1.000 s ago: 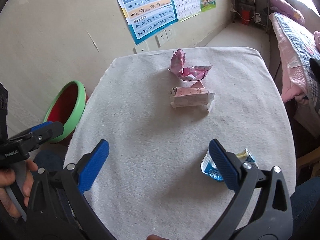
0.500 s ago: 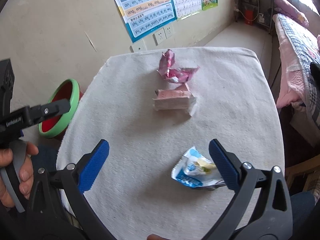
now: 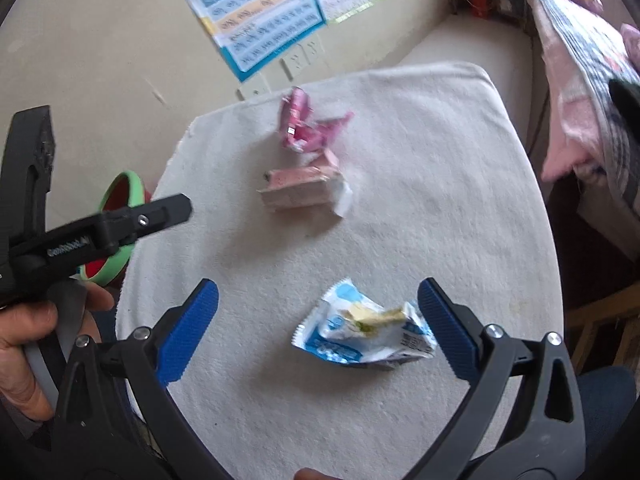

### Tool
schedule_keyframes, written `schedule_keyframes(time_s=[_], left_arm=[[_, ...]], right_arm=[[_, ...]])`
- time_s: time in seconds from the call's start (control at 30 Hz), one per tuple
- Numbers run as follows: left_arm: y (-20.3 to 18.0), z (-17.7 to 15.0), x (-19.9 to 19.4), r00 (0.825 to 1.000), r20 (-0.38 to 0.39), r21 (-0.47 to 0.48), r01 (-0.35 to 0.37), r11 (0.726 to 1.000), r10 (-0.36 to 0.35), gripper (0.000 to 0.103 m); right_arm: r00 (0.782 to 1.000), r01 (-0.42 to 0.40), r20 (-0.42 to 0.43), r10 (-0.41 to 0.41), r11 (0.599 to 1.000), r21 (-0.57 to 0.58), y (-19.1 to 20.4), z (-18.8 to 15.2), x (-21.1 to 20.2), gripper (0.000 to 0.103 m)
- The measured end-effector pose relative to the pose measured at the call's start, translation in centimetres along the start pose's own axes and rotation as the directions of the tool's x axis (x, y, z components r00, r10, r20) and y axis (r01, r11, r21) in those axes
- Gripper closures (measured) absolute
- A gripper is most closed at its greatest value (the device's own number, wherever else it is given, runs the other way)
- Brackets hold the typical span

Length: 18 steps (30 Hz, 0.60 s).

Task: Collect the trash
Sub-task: 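Move both open tools back over the blue-white wrapper and pink carton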

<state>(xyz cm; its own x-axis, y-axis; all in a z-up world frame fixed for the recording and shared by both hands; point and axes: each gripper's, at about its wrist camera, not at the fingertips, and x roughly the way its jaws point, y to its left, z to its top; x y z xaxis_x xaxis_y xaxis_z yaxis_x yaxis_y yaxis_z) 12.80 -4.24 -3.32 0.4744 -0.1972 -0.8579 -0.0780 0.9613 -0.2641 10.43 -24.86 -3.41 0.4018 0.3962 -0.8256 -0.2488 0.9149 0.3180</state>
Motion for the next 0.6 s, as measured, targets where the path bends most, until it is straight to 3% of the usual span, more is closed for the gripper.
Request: schedule_keyframes(time_s=[0.33, 0.6], left_arm=[[-2.6, 0.5, 1.9, 0.998, -0.042, 0.168, -0.031, 0.985, 0.039, 0.008], [-4.2, 0.6, 3.8, 0.996, -0.083, 0.239, 0.038, 0.970, -0.019, 0.008]], right_arm=[[0.997, 0.070, -0.045, -0.070, 0.998, 0.004, -2.2, -0.7, 0.7, 0.005], [0.993, 0.101, -0.067, -0.099, 0.995, 0.023, -4.1, -2.2, 1.6, 0.005]])
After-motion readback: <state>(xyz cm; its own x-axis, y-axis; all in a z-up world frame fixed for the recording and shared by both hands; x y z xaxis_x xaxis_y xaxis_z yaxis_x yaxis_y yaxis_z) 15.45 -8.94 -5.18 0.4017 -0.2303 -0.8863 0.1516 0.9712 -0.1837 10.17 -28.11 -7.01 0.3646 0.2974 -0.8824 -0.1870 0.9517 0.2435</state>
